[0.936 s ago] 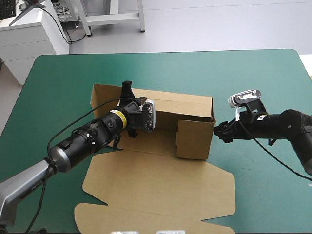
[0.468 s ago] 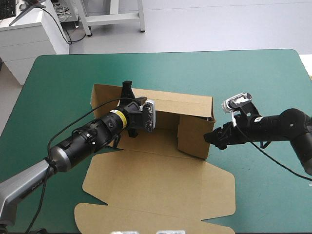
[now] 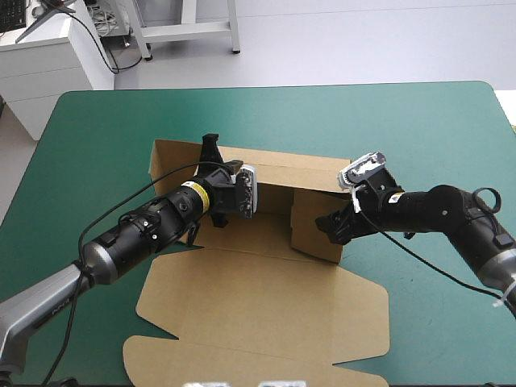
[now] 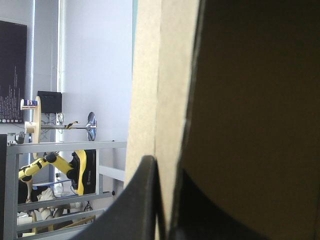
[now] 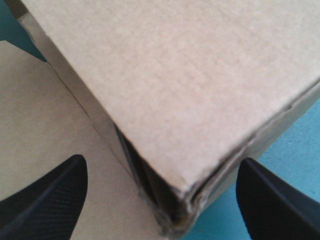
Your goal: Fold the box
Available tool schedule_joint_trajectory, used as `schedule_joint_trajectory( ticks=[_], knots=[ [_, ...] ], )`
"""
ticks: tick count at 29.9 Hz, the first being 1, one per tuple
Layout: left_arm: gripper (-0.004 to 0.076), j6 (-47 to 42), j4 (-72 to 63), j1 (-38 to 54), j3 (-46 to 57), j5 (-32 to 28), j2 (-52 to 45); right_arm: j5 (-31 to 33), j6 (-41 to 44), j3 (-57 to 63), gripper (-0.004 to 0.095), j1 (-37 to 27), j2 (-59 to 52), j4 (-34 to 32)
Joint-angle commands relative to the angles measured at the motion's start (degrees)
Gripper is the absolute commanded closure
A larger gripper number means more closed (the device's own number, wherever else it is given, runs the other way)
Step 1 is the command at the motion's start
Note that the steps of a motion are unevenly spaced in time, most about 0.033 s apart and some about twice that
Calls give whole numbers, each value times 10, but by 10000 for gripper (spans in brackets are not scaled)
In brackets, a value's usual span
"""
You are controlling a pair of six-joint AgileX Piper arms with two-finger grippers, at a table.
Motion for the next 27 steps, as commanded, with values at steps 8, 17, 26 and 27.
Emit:
schedule_joint_trajectory(
  ticks=[8, 17, 26, 27],
  knots=[
    [732, -35, -35, -8, 2, 31, -6, -171, 85, 40, 308, 38, -9, -46],
    [732, -40, -58, -9, 2, 28, -6, -203, 81, 60, 834, 40, -9, -45],
    [715, -40, -59, -23, 1, -13, -14, -155, 54, 60, 918, 40, -9, -37],
    [687, -40, -59, -29, -2, -19, -16, -162, 63, 60, 913, 40, -9, -40]
  ],
)
